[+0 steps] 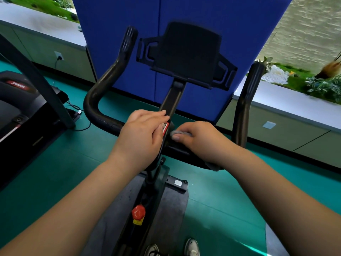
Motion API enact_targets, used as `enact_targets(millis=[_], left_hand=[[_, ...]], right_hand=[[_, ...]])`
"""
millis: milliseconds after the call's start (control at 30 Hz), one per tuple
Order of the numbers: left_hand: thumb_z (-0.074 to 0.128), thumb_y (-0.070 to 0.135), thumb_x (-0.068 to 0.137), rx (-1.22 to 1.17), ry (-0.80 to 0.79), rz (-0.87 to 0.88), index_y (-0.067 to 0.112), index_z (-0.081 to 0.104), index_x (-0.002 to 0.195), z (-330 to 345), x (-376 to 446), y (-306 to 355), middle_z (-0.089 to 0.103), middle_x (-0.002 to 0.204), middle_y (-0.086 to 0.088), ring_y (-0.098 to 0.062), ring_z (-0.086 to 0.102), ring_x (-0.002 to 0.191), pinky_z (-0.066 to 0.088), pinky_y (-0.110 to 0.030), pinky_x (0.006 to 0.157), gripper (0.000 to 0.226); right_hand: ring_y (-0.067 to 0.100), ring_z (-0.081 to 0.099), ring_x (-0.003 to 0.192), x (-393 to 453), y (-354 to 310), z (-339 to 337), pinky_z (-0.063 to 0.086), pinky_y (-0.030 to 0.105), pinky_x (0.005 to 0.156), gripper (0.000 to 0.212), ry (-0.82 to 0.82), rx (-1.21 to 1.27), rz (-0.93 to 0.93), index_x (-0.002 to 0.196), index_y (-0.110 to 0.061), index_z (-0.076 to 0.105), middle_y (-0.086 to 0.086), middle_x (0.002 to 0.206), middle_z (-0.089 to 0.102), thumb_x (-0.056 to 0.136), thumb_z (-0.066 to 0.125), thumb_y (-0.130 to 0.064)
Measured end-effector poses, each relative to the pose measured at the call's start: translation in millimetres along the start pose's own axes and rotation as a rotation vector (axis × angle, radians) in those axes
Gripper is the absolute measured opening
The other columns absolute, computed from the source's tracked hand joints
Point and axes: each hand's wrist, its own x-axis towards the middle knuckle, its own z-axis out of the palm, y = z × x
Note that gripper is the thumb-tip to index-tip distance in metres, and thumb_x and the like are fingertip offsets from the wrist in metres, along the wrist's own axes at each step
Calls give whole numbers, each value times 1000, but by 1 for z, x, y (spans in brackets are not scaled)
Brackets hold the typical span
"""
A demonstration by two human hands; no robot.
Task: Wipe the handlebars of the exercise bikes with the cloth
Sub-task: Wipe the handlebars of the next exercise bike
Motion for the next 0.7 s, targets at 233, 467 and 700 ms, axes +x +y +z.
enact_targets(millis=[233, 467, 700], left_hand=[[42, 25, 86, 98, -37, -69, 15, 70, 112, 1, 8, 20, 69, 113, 4, -19, 49, 115, 48, -42, 95, 39], [45, 22, 84, 101, -10, -86, 11, 72, 106, 9, 11, 25, 70, 110, 0, -20, 52, 111, 50, -43, 91, 36], [47, 21, 84, 123, 16, -127, 11, 72, 105, 13, 12, 34, 70, 110, 0, -21, 52, 110, 48, -38, 93, 34]], right_hand=[[11, 56, 81, -36, 32, -39, 44, 25, 71, 24, -128, -301, -26, 93, -26, 71, -4, 83, 61, 90, 59, -46], [24, 41, 94, -24, 53, -61, 46, 42, 83, 22, -153, -607, -22, 89, -25, 72, 1, 97, 42, 90, 57, -42], [24, 40, 86, -23, 49, -52, 41, 36, 72, 33, -201, -674, -31, 85, -16, 67, 4, 96, 44, 91, 54, -46]])
